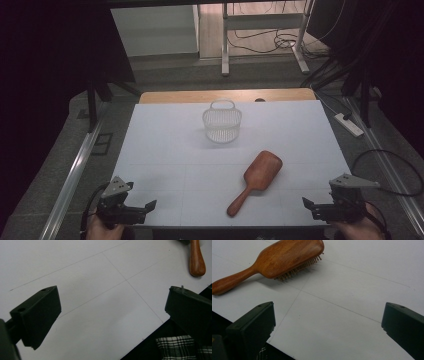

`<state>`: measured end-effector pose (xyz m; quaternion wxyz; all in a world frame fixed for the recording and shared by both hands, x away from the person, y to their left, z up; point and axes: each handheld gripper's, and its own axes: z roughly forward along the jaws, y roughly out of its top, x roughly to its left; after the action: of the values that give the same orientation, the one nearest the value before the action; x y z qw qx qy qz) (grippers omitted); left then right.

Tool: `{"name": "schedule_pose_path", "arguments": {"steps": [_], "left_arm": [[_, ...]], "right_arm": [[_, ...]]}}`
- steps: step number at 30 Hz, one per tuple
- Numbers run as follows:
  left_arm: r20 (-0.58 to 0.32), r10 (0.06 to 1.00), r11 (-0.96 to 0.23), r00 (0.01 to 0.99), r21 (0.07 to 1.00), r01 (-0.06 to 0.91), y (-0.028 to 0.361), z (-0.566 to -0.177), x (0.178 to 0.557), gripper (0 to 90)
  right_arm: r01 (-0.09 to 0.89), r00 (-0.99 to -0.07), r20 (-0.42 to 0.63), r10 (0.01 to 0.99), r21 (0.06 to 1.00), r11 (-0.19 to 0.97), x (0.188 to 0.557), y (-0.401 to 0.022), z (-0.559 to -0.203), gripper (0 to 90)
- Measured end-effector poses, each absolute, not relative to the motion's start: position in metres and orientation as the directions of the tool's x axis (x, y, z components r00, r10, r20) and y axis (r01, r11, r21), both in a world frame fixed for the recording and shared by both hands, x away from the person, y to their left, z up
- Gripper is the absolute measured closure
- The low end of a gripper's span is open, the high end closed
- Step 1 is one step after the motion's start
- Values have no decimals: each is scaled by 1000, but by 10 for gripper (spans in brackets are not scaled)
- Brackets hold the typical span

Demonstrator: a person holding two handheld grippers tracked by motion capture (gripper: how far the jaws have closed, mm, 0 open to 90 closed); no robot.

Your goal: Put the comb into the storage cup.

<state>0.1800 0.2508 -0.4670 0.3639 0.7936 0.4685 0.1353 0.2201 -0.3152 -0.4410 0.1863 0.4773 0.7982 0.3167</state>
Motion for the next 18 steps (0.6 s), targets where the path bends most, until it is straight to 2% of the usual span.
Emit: {"name": "schedule_pose_path", "arguments": {"steps": [6, 18], "left_arm": [[-168, 833, -265, 527, 715, 647, 256, -467, 180, 15], [-155, 831, -281, 535, 712, 643, 254, -467, 179, 18]], "right_arm": [[645, -471, 7, 882, 684, 339, 220, -316, -441, 0], [651, -472, 2, 881, 675, 347, 222, -314, -441, 0]]}}
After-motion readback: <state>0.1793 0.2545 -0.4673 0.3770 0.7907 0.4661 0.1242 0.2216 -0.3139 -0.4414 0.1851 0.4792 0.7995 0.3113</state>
